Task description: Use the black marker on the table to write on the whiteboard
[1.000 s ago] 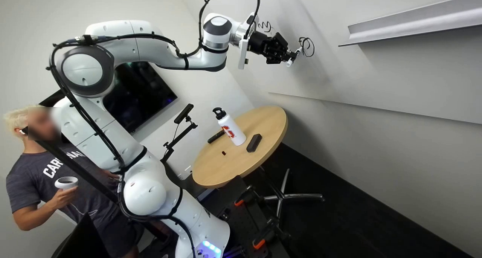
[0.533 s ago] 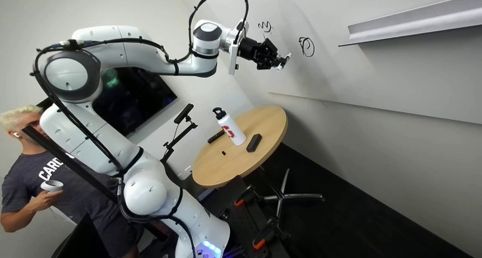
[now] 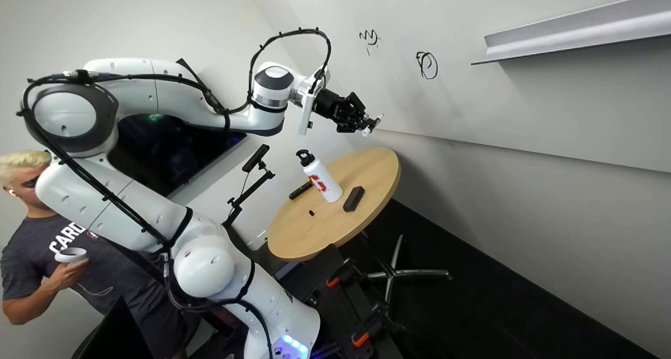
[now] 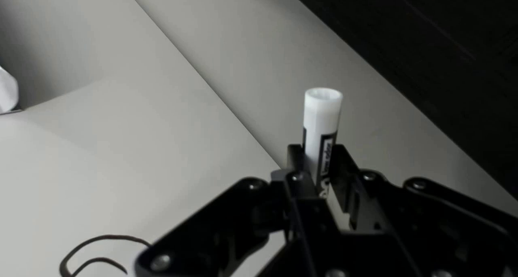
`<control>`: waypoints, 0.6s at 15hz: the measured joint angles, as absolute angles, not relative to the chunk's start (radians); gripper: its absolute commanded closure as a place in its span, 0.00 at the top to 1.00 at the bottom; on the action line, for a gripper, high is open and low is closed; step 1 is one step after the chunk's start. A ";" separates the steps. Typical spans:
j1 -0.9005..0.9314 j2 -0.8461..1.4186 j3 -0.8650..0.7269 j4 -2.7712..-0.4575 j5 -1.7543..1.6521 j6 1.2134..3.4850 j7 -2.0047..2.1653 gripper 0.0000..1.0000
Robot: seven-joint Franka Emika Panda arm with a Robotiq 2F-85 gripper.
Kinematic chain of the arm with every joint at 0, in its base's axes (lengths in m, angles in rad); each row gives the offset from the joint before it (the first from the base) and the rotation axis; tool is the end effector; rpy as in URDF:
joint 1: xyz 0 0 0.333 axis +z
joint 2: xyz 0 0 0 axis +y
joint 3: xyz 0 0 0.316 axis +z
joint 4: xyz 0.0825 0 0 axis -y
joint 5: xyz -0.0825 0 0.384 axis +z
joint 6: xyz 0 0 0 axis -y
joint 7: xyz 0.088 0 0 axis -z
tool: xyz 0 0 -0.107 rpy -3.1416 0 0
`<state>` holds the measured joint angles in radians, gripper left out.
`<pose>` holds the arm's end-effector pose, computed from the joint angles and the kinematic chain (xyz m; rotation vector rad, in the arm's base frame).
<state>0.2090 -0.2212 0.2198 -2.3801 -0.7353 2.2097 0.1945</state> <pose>0.4405 0.1785 0.4183 2.3830 0.8315 0.2967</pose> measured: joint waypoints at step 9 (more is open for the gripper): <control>0.215 -0.265 0.225 -2.417 -0.735 2.233 0.195 0.05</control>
